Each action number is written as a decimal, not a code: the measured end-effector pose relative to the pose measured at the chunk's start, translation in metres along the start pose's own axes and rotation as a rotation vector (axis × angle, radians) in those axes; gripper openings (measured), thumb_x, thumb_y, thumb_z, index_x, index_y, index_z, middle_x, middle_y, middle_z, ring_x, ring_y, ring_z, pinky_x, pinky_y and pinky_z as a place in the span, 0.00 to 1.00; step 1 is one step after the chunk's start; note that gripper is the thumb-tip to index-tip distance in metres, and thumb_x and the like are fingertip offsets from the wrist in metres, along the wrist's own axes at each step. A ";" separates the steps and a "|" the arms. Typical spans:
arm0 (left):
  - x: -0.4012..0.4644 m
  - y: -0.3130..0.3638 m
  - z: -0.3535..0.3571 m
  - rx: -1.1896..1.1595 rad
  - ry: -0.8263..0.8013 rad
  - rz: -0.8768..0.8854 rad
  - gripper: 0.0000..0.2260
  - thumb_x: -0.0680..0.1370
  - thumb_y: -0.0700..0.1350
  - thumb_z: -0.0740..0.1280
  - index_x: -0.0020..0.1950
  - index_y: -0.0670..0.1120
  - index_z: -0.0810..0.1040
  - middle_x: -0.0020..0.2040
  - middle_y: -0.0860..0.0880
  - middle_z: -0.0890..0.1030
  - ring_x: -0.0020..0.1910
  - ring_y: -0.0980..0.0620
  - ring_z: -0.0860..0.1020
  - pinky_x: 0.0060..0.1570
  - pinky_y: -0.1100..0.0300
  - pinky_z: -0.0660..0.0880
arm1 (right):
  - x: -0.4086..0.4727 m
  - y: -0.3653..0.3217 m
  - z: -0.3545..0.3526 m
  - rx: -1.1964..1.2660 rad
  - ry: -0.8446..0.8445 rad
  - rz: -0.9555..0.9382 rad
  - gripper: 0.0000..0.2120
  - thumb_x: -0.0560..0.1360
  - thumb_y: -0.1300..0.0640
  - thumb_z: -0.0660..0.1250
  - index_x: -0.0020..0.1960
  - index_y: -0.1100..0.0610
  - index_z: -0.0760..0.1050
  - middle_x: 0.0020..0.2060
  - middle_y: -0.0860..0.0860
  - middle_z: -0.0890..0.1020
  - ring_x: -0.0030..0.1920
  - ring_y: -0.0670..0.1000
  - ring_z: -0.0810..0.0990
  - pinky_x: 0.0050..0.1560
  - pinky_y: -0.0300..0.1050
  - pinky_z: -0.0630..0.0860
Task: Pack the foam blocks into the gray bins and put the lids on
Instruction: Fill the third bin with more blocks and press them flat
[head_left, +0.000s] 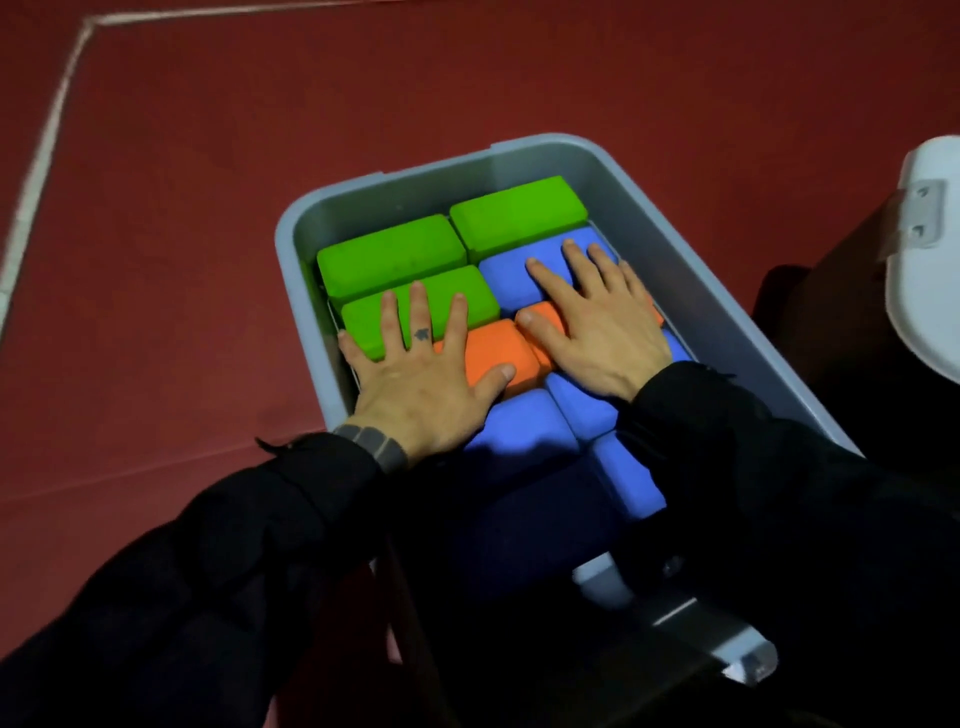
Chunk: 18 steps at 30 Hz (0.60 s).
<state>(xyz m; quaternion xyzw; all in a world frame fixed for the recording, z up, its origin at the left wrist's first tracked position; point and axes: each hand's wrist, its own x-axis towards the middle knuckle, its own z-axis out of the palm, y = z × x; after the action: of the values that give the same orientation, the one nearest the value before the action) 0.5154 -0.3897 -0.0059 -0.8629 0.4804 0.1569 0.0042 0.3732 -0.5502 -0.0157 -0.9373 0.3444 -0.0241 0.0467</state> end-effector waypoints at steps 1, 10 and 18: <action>0.000 -0.001 -0.001 -0.006 -0.004 -0.008 0.40 0.77 0.75 0.46 0.82 0.57 0.37 0.82 0.46 0.34 0.80 0.40 0.33 0.71 0.24 0.40 | 0.001 0.001 -0.004 0.064 -0.008 0.002 0.36 0.78 0.29 0.46 0.82 0.41 0.57 0.82 0.54 0.57 0.82 0.58 0.53 0.80 0.60 0.47; -0.021 0.007 -0.020 -1.148 0.407 -0.486 0.42 0.76 0.51 0.68 0.82 0.41 0.49 0.81 0.40 0.57 0.80 0.43 0.58 0.78 0.54 0.56 | -0.032 0.041 -0.037 0.663 0.246 0.457 0.20 0.79 0.53 0.67 0.70 0.55 0.77 0.65 0.51 0.82 0.65 0.49 0.79 0.65 0.38 0.70; -0.043 0.018 0.003 -1.197 0.279 -0.622 0.39 0.78 0.56 0.64 0.83 0.46 0.50 0.81 0.43 0.62 0.77 0.41 0.64 0.76 0.50 0.60 | -0.052 0.057 -0.021 0.766 -0.002 0.629 0.29 0.80 0.37 0.59 0.76 0.49 0.71 0.75 0.49 0.74 0.75 0.53 0.70 0.77 0.51 0.62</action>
<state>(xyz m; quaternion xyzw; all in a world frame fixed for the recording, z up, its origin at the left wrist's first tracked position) 0.4787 -0.3631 0.0061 -0.8265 0.0371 0.2740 -0.4904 0.2949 -0.5613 -0.0013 -0.7034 0.5770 -0.1330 0.3932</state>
